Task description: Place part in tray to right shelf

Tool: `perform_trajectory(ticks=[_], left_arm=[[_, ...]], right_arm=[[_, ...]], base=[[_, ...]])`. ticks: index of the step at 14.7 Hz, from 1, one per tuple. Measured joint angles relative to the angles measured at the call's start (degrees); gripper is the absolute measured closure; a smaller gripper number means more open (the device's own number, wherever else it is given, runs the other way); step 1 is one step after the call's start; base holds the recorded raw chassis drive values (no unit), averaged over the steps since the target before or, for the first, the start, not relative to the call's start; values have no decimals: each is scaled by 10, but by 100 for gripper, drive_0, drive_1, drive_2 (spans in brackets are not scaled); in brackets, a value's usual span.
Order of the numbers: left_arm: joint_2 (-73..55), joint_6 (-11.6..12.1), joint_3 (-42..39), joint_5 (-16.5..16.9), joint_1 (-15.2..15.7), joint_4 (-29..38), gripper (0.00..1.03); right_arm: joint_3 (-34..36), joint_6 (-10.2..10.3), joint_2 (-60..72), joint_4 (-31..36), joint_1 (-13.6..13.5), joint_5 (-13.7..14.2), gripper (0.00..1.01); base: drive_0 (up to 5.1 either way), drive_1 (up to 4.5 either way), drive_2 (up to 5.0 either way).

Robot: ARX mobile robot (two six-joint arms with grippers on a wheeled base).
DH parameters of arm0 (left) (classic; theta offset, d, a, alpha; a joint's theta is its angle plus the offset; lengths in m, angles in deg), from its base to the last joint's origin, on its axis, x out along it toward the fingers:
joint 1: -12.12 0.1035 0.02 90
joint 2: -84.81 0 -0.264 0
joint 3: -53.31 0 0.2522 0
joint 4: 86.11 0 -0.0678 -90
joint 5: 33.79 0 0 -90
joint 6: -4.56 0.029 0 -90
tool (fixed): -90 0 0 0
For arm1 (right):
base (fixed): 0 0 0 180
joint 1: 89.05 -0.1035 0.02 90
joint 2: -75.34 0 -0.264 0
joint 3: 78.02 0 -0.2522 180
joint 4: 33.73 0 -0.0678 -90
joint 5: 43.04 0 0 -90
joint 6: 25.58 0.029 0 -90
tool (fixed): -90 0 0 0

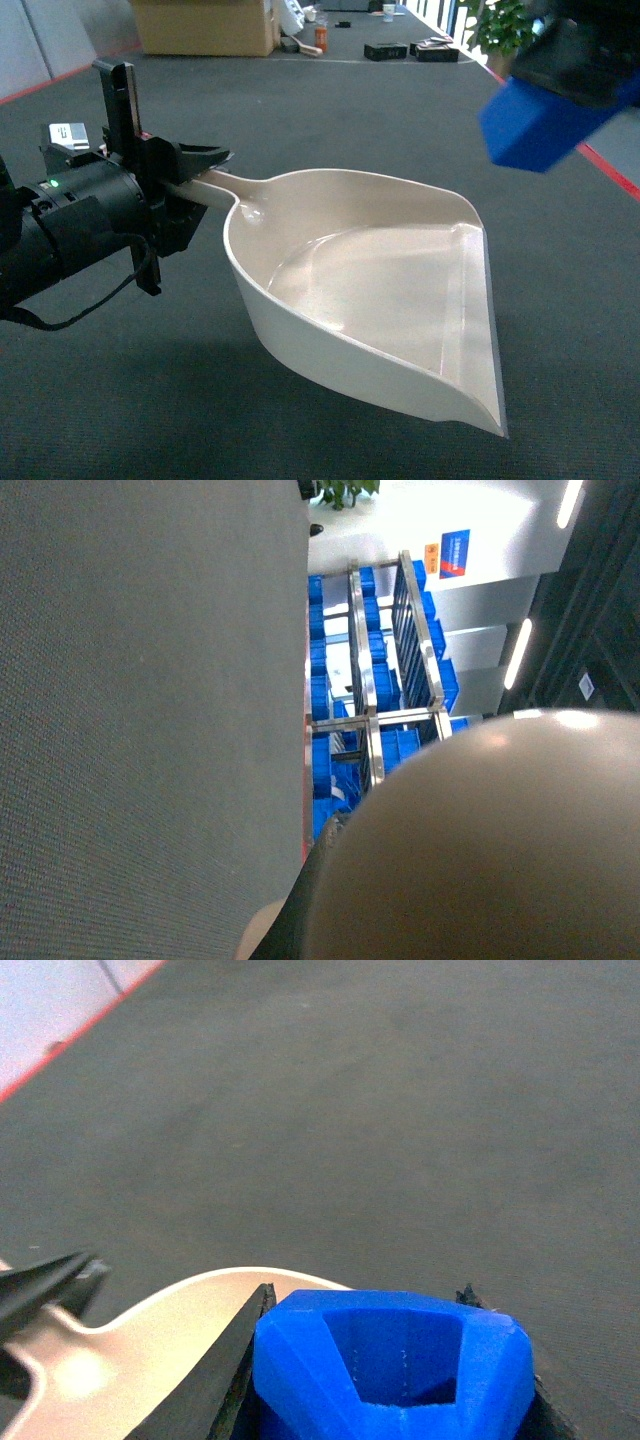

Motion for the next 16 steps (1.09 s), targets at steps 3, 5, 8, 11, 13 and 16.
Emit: perform_trajectory(ticks=[3, 5, 8, 11, 13, 16], left_arm=[[0, 0, 0, 0, 0, 0, 90], [0, 3, 0, 0, 0, 0, 90], [0, 5, 0, 0, 0, -1, 90], [0, 5, 0, -1, 0, 0, 90], [0, 5, 0, -1, 0, 0, 90], [0, 5, 0, 0, -1, 0, 90]], right_arm=[[-3, 129, 66, 10, -72, -60, 55], [14, 262, 102, 59, -71, -98, 38], [63, 290, 14, 67, -40, -77, 5], [163, 209, -161, 77, 24, -38, 3], [253, 73, -278, 160, 54, 47, 10], [366, -115, -357, 175, 96, 85, 62]], base=[[0, 0, 0], [0, 0, 0], [0, 0, 0], [0, 0, 0], [0, 0, 0], [0, 0, 0]])
